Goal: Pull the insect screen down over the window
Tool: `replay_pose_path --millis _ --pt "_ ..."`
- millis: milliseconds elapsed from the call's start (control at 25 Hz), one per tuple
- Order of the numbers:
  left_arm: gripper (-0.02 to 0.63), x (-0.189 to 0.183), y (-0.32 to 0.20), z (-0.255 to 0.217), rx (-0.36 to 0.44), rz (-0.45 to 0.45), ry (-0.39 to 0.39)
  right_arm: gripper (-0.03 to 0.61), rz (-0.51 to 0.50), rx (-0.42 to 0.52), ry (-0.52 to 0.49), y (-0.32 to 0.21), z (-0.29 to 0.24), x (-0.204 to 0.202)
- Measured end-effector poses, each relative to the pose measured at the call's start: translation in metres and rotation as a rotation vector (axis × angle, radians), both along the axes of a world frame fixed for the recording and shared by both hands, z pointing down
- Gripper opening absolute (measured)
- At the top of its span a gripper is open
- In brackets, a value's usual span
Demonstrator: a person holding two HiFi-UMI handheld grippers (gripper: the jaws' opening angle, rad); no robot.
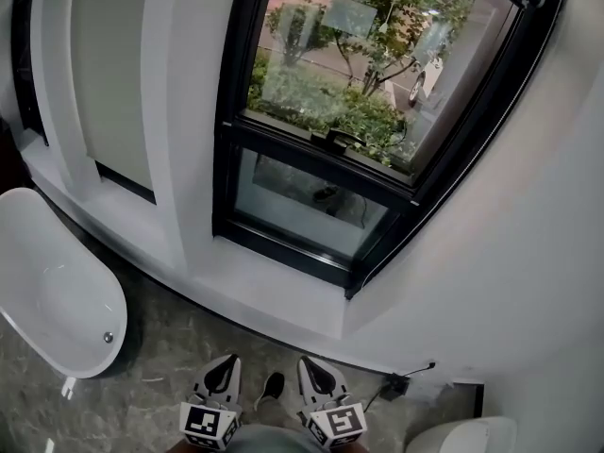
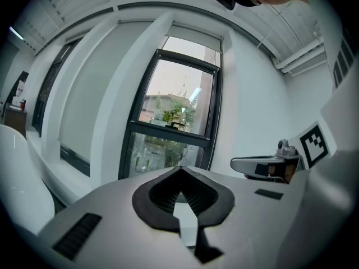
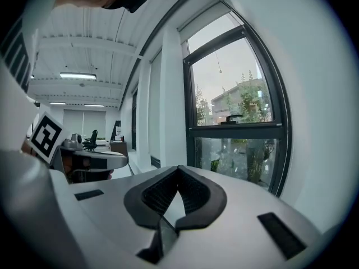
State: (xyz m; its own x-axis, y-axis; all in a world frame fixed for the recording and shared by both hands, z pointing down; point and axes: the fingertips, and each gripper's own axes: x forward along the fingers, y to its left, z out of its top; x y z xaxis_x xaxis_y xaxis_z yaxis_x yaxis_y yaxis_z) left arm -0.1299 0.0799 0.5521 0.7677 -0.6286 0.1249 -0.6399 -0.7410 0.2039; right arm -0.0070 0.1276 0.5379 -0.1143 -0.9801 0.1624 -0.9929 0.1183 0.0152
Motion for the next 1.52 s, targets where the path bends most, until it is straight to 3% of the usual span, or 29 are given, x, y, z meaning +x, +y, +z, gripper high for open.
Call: replay_pose_path --millis 160,400,800,1040,1280,1520 --pt "0.012 0.033 -0.047 -0.026 0.094 0.01 -0.058 -0.003 -0.013 0.049 0.049 -0.042 -0.015 0.036" --pt "0.037 0.116 -0.13 -0.077 0.285 0.068 -0.165 -0.003 -0.05 0.18 0.167 -0.119 -0.069 0.115" --pt "0.098 0.248 -0.25 -0.214 0.637 0.132 -0.274 0.02 -0.058 0.361 0.491 -0.226 -0.204 0.235" --pt "0.101 0.282 -0.322 -0.296 0.793 0.147 -0.283 0.02 0.082 0.445 0.696 -0.273 -0.311 0.279" --pt "0.102 0.299 -0.401 -0.388 0.876 0.195 -0.266 0.02 0.201 0.486 0.791 -0.32 -0.419 0.293" --pt "0.147 0.287 -0.46 -0.484 0.963 0.165 -0.252 0.02 0.32 0.526 0.99 -0.361 -0.513 0.29"
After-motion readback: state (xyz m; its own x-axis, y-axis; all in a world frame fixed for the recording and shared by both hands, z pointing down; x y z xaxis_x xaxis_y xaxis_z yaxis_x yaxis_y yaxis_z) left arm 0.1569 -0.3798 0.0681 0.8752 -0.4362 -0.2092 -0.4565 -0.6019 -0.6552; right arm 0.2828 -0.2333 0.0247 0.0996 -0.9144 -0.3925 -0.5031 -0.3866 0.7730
